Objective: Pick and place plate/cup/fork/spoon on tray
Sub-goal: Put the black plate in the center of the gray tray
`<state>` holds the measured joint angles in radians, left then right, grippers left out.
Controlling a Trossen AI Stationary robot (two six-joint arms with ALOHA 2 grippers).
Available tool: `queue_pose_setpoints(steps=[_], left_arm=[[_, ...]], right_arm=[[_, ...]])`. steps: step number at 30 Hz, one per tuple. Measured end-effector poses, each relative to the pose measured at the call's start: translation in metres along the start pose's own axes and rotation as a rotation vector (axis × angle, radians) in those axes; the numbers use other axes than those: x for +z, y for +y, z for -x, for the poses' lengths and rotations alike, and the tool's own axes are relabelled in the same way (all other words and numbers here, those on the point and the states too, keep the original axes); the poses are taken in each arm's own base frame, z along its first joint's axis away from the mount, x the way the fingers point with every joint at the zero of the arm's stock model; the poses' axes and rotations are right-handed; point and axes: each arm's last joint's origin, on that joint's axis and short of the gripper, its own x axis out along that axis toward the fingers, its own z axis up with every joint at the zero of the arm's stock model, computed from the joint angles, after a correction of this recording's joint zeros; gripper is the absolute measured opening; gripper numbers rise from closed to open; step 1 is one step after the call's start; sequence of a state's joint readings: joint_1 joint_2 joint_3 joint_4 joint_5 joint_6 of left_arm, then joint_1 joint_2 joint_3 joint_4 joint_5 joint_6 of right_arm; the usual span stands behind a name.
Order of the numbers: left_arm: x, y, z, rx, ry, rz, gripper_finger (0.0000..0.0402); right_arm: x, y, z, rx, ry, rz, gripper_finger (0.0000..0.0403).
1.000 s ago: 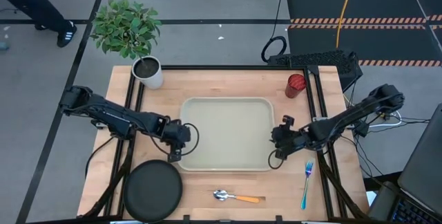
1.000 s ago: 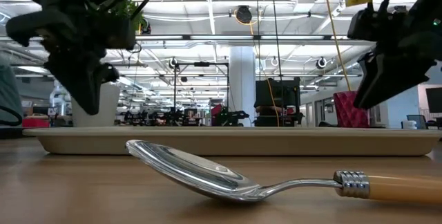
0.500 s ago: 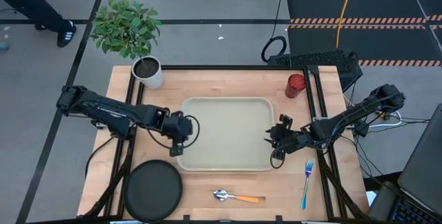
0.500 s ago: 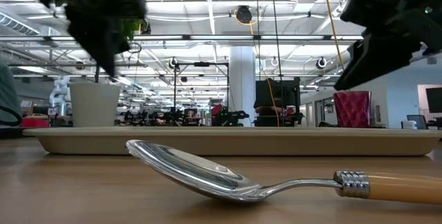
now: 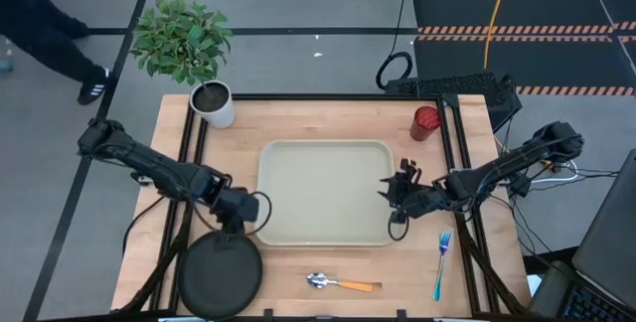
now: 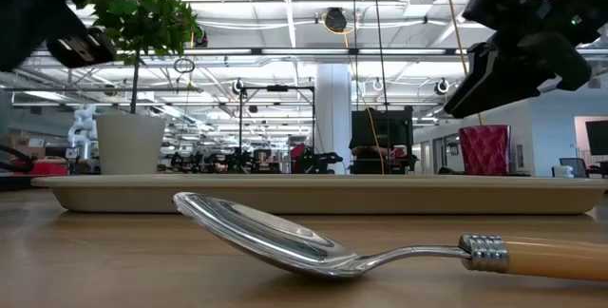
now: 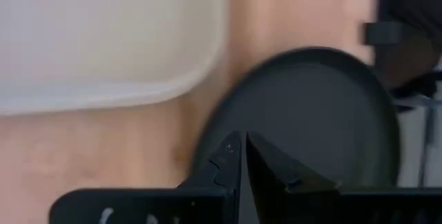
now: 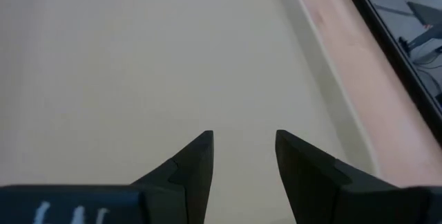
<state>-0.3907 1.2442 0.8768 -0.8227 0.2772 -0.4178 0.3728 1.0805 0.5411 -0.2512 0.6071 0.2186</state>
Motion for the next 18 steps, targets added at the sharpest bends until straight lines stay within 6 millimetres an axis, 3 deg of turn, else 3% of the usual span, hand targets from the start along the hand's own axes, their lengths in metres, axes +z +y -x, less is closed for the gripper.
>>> queue_pose_setpoints(steps=[4,8,13,18], left_arm=[[-0.006,-0.01,-0.003,0.008,0.02,-0.117,0.0026],[-0.011,-0.016,-0.005,0.047,0.027,-0.118,0.0037],[-0.015,-0.018,-0.007,0.095,0.034,-0.13,0.01],[-0.021,-0.012,-0.02,0.188,0.15,-0.163,0.0174]], right_arm=[[0.0,-0.003,-0.002,-0.012,0.005,0.025,0.0148],[0.001,-0.005,-0.003,-0.022,0.009,0.041,0.0148],[0.001,-0.006,-0.003,-0.025,0.01,0.056,0.0148],[0.001,-0.005,-0.003,-0.024,0.01,0.046,0.0148]])
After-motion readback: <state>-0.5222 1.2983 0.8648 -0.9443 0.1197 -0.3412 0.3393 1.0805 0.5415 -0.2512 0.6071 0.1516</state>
